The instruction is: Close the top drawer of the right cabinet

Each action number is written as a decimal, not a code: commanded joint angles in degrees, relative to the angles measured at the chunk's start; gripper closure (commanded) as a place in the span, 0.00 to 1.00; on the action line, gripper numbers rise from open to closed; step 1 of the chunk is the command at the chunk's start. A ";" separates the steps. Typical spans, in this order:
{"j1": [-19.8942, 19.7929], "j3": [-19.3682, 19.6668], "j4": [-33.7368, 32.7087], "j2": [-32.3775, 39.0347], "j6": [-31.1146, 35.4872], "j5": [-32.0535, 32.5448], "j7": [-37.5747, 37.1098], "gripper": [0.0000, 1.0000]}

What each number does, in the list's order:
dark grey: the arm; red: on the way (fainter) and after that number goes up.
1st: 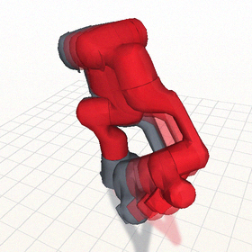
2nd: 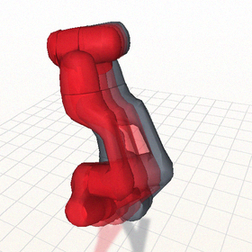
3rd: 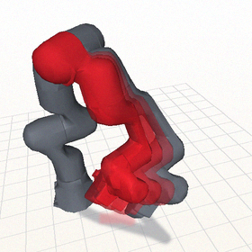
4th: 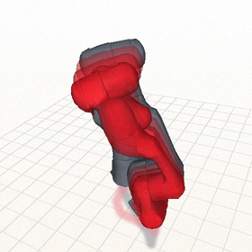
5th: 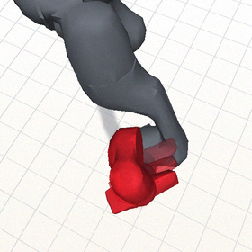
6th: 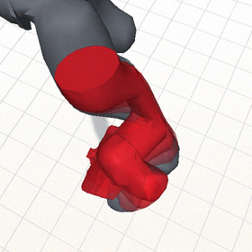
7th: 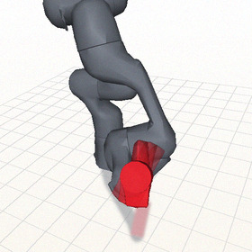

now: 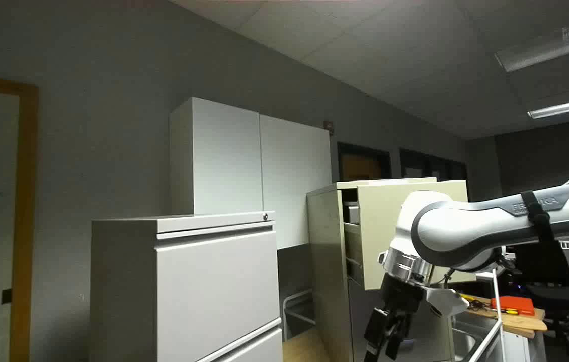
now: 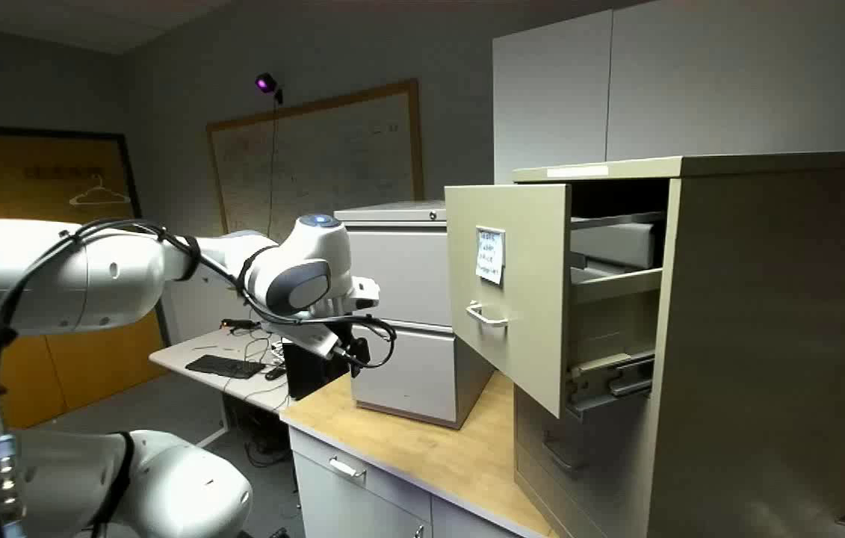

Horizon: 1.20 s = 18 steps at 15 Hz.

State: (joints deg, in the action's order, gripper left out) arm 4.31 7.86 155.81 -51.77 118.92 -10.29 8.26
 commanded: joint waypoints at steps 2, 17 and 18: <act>-0.62 -0.49 -0.18 0.10 -0.27 -0.49 0.42 0.00; -2.84 -5.15 0.79 1.33 10.32 2.56 -2.71 0.00; -3.44 -6.03 0.76 1.38 12.51 3.39 -3.44 0.00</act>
State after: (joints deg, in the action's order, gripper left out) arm 2.83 4.76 156.63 -50.64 126.60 -9.23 7.28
